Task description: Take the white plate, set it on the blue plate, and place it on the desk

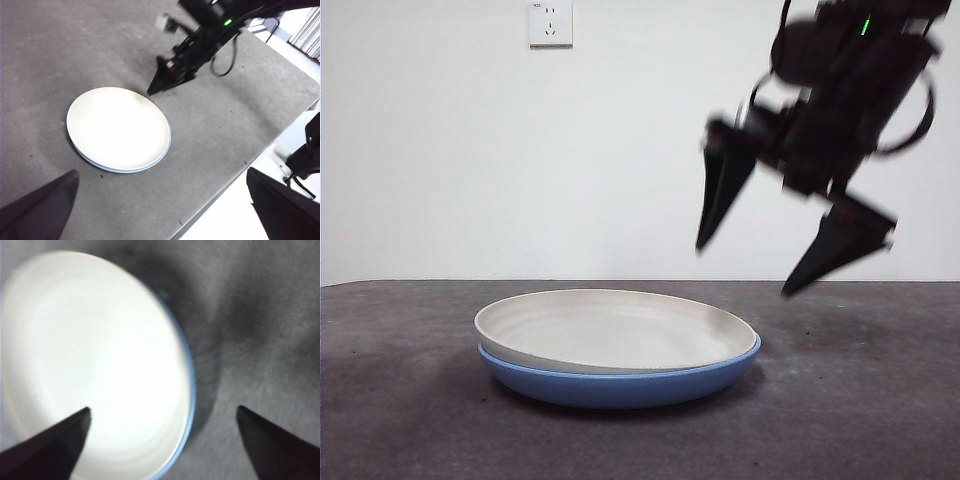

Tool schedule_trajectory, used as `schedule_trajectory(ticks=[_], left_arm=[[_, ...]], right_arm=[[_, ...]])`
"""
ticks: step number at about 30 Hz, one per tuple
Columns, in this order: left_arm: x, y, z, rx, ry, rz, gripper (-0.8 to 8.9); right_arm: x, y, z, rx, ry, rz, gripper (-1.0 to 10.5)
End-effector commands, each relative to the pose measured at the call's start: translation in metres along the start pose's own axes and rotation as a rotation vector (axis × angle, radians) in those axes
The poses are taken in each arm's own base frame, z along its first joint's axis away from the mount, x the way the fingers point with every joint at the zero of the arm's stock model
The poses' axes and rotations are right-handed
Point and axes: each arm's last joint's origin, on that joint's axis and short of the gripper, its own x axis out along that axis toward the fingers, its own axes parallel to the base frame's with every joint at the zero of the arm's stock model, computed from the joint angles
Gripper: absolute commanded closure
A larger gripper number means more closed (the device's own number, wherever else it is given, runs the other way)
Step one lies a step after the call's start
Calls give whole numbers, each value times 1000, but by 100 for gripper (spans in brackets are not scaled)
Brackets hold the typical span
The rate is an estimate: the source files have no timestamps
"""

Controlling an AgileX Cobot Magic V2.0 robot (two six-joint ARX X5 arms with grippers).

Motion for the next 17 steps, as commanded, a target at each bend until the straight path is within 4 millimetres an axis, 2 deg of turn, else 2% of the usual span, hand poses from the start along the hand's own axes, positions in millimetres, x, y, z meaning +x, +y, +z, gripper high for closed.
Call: schedule_trajectory(ticks=[1,5,10,17], left_arm=[[-2,-1,2,8,-16,-11,156],[-2,-1,2,8,-16,-11,156],[-2,-1,2,8,-16,-11,156],[-2,-1,2,9,-16,-11,156]], right_arm=[[-25,13,-4,-65,-31,11,388],[-69,29,-26,-137,-78,-32,388],[-125,44,-69,-202,-133,-101,388],[-182,51,-132,-261,-214,-107,388]])
